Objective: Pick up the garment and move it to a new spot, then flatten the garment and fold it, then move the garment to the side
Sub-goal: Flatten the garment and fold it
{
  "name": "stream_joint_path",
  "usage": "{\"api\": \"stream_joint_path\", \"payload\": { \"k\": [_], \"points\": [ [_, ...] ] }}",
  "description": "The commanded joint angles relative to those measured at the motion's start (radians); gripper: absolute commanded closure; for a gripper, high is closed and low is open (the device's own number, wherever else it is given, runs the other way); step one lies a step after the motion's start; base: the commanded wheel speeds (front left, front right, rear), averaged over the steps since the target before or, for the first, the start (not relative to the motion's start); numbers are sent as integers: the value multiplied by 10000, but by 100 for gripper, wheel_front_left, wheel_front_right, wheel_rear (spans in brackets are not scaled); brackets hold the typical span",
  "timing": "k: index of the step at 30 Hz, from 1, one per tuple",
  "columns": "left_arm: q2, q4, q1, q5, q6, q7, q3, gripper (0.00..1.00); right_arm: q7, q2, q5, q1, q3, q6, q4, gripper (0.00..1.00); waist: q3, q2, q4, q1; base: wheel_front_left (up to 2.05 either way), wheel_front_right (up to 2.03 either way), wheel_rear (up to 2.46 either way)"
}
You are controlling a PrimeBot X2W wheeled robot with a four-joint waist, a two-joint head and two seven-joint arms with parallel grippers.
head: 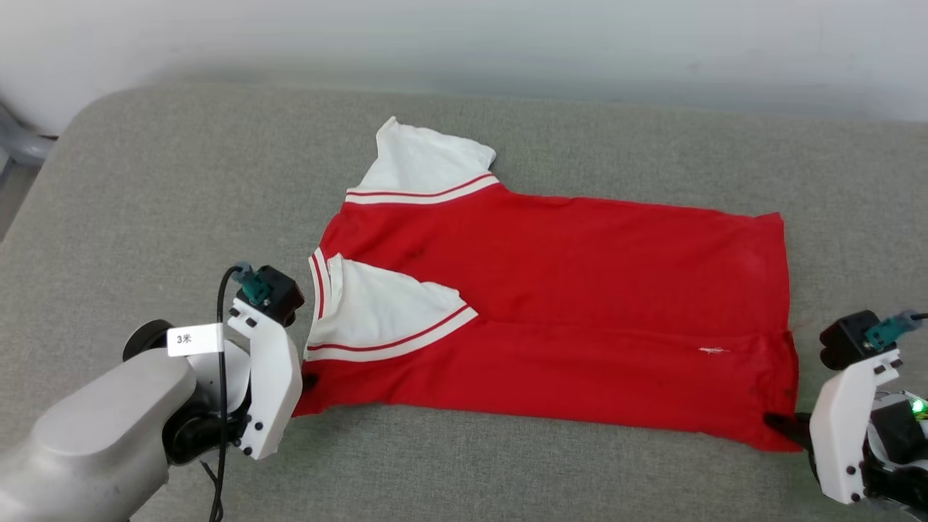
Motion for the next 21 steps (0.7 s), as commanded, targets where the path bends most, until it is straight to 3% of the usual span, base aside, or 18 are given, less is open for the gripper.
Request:
{"api": "stream_joint_path", "payload": {
  "k": [1,14,21],
  "points": [
    [62,-52,169,-30,-5,-49,-10,100,-70,-123,16,120,-45,-8,-76,100,-198,-1,-33,0,0,0,0],
    [898,-1370,1091,-234,312,-315,-167,100,118,-1002,437,1818,-1112,-9,-1784,100,-927,-1,-72,0,0,0,0],
    [1004,-1697,1642,-392,631,-467,-242,100,578,-782,314,2856,-1857,-9,-1961,100,-704,-1,-107,0,0,0,0]
  ]
}}
